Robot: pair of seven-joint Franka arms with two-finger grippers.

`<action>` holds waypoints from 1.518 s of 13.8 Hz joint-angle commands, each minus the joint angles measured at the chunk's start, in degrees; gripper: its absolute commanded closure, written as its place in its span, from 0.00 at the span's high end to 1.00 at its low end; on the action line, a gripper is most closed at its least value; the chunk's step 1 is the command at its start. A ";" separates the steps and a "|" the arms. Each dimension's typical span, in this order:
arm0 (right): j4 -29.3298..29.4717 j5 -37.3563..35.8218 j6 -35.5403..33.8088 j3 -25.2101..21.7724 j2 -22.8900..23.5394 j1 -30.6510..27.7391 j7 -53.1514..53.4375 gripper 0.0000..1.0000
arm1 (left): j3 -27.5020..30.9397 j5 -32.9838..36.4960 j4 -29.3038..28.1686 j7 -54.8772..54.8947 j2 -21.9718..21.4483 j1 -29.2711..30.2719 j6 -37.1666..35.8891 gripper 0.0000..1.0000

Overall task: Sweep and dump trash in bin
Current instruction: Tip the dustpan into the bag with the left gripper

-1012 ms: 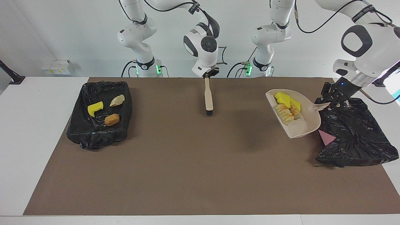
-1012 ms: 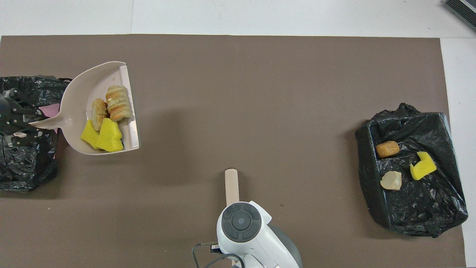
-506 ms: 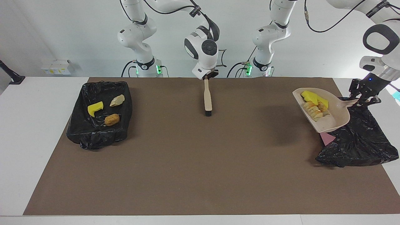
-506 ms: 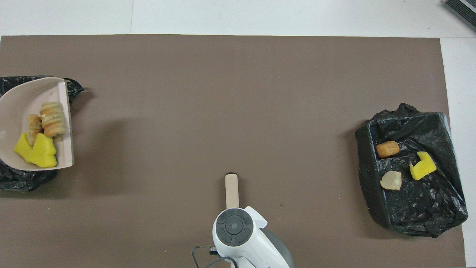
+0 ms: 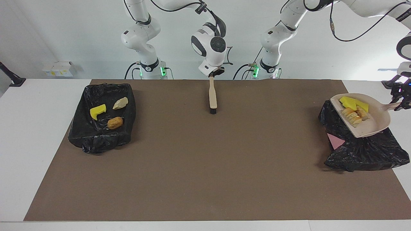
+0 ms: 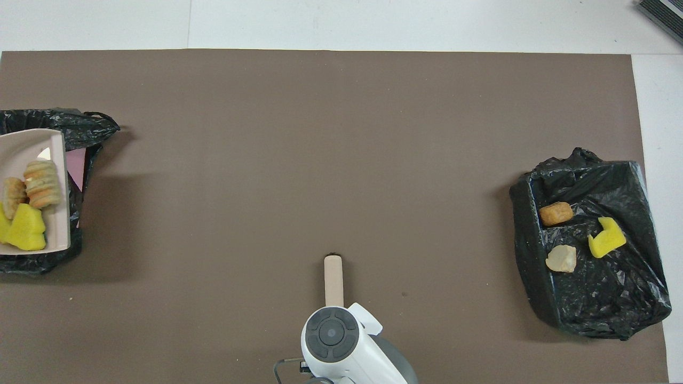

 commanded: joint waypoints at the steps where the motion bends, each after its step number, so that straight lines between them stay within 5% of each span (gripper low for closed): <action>1: -2.02 1.88 -2.02 0.04 -2.76 0.76 -0.08 0.00 | -0.54 8.52 3.93 -0.22 1.50 -0.93 -0.15 0.00; 4: -2.72 3.19 -1.24 -0.05 -2.68 0.93 -1.57 0.00 | -0.71 20.14 1.22 -6.61 -0.43 -3.73 1.00 0.00; 5: -2.72 3.29 -1.15 -0.05 -2.59 0.67 -3.06 0.05 | -0.71 23.73 -0.62 -8.73 -1.57 -4.18 1.52 0.00; 6: -2.72 3.29 -1.15 -0.13 -2.33 0.24 -3.94 0.21 | -0.71 27.94 -2.82 -11.79 -2.62 -5.06 3.00 0.00; 10: -1.85 3.29 0.17 -0.22 -1.01 -1.09 -5.62 0.36 | -0.80 45.08 -15.91 -29.10 -10.35 -9.36 5.84 0.00; 11: -1.67 3.29 0.26 -0.22 -0.92 -1.17 -5.62 0.47 | -0.80 48.69 -17.24 -31.14 -11.58 -10.33 5.31 0.00; 15: 1.14 3.11 0.08 -0.22 0.49 -2.57 -5.36 0.51 | -0.80 57.40 -17.52 -31.25 -13.97 -11.75 3.55 0.00; 21: 8.43 1.80 -0.61 -0.57 0.05 -10.55 -5.53 0.75 | -1.15 62.44 -17.34 -42.65 -15.11 -17.71 -10.23 0.00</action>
